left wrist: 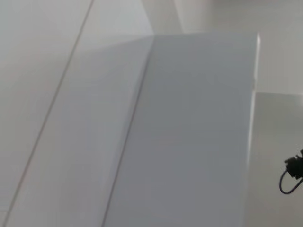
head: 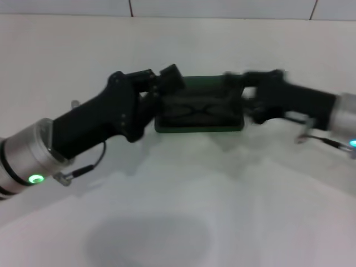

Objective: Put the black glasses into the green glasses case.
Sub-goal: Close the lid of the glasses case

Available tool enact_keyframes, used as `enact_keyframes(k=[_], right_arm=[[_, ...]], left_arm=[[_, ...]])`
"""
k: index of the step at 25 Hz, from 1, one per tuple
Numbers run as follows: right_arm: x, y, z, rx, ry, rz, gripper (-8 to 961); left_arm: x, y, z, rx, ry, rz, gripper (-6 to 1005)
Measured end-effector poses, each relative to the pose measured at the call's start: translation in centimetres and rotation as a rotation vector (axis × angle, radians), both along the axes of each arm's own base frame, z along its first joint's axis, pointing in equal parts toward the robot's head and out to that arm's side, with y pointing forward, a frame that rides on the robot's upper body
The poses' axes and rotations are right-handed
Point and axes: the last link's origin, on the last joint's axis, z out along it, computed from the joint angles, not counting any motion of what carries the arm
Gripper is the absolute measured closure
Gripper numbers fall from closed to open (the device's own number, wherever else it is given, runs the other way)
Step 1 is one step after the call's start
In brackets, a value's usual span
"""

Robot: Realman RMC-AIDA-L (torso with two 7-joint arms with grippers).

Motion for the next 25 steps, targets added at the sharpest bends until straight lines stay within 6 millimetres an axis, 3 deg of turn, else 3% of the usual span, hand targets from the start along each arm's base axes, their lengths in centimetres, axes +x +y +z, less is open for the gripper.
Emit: enact_keyframes(k=[6, 12, 17, 25], right_arm=[[6.3, -2.3, 6.5, 0.036, 0.257, -0.108, 676], [13.2, -6.8, 11.5, 0.148, 0.315, -0.248, 673], [15.5, -8.8, 13.9, 0.284, 0.362, -0.319, 669], [16.3, -8.8, 13.5, 0.289, 0.369, -0.365, 664]], left_arm=[[-2.0, 1.9, 2.2, -0.037, 0.063, 0.095, 917], [-2.4, 5.7, 1.5, -0.134, 0.236, 0.204, 917], [-2.6, 8.6, -0.3, -0.189, 0.455, 0.271, 917], [-2.0, 9.7, -3.4, -0.198, 0.619, 0.279, 916]])
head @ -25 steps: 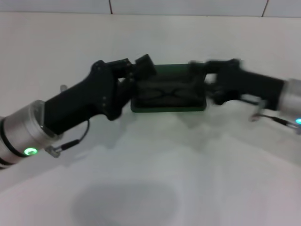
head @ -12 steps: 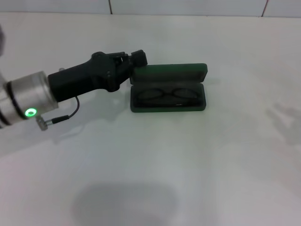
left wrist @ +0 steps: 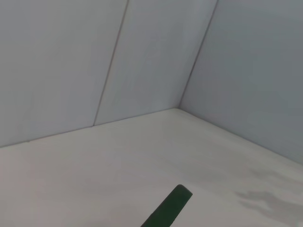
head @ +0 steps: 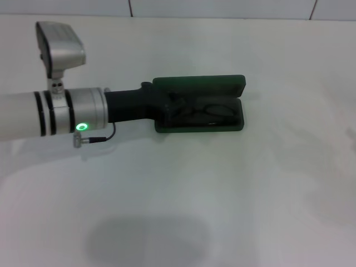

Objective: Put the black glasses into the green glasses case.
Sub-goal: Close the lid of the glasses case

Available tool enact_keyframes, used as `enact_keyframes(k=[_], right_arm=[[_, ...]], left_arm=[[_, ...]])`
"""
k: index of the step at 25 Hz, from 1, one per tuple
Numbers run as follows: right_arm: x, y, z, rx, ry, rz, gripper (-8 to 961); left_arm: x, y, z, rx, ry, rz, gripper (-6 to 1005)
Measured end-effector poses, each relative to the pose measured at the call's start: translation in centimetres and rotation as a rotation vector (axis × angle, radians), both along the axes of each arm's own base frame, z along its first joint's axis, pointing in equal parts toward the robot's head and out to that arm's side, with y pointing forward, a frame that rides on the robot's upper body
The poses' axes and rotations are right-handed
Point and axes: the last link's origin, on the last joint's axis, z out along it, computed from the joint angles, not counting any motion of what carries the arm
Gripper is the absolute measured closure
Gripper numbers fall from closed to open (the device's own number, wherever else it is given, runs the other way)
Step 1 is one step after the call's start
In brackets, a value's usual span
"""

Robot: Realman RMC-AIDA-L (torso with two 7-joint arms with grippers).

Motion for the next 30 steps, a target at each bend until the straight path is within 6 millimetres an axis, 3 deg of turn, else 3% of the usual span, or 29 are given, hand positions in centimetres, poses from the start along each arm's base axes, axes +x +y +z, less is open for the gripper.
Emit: enact_keyframes(k=[4, 8, 13, 18, 30], right_arm=[[-0.3, 0.9, -0.5, -0.031, -0.021, 0.012, 662], [-1.2, 2.3, -1.2, -0.068, -0.041, 0.042, 659], [-2.3, 3.5, -2.2, -0.115, -0.066, 0.086, 656], [-2.4, 3.5, -3.0, -0.123, -0.072, 0.088, 653], [-2.1, 3.4, -3.4, -0.121, -0.069, 0.076, 645]], left_arm=[[2.4, 0.4, 0.1, 0.046, -0.055, -0.074, 916], [5.7, 1.3, 2.1, 0.135, -0.123, -0.161, 916], [7.7, 5.0, 3.3, 0.034, 0.066, -0.124, 916], [6.8, 6.4, 2.4, 0.047, 0.131, -0.046, 773], [5.7, 5.9, 0.1, 0.013, 0.249, -0.021, 786]])
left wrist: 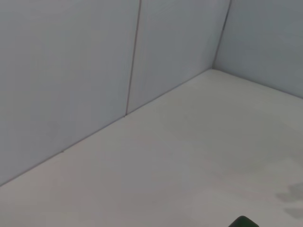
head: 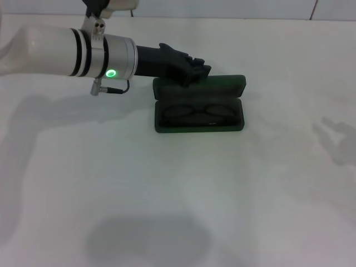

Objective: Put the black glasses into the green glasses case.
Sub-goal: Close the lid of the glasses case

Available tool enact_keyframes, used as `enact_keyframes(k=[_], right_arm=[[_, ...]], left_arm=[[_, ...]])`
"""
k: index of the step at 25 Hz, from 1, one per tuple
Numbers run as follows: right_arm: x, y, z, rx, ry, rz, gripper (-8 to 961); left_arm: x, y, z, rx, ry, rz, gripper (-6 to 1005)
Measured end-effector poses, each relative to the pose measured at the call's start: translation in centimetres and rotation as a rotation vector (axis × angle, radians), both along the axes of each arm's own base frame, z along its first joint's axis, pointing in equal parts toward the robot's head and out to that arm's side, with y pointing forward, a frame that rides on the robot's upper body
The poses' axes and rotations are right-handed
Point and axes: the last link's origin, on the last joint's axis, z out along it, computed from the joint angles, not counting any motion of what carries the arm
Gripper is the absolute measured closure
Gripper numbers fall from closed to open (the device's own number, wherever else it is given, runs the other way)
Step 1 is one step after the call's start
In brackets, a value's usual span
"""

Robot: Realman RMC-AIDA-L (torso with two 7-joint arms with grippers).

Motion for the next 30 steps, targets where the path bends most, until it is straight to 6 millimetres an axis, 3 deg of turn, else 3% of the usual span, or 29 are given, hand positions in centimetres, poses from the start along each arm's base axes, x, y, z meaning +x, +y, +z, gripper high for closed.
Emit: enact_keyframes(k=[30], right_arm=[[0.0, 0.1, -0.4, -0.002, 0.005, 0.000, 626]], left_arm=[[-0.9, -1.6, -1.9, -0.062, 0.001, 0.027, 798]])
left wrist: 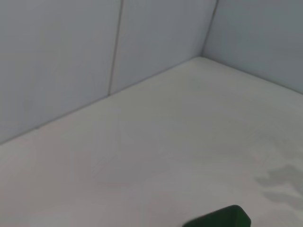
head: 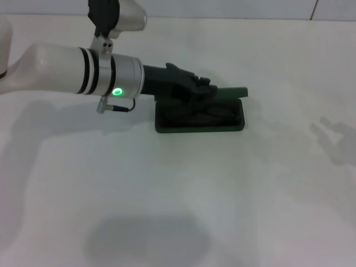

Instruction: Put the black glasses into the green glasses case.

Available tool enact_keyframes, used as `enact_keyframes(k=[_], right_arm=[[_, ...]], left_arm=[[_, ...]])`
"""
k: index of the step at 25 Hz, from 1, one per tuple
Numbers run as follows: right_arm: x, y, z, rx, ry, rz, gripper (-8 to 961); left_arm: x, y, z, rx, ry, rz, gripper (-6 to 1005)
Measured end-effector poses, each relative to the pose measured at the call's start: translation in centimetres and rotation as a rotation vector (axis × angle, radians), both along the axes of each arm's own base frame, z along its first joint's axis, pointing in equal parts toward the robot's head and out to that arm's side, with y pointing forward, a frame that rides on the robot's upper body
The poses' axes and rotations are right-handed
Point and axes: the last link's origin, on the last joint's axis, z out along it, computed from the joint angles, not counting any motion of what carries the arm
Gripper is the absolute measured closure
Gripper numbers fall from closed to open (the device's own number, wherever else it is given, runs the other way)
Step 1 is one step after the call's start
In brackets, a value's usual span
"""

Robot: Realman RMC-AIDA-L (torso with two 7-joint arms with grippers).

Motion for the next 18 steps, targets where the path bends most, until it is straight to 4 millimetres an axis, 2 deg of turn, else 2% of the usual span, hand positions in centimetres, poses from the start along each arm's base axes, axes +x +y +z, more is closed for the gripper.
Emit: enact_keyframes(k=[12, 18], right_arm=[[-0.2, 0.5, 0.0, 0.012, -0.010, 0.008, 618], [-0.8, 0.8, -0.2, -0.005, -0.023, 0.036, 614]], left_arm=[[-0.5, -1.9, -1.4, -0.085, 0.035, -0.040, 790], [0.3, -3.0, 0.2, -0.057, -0.088, -0.108, 770]])
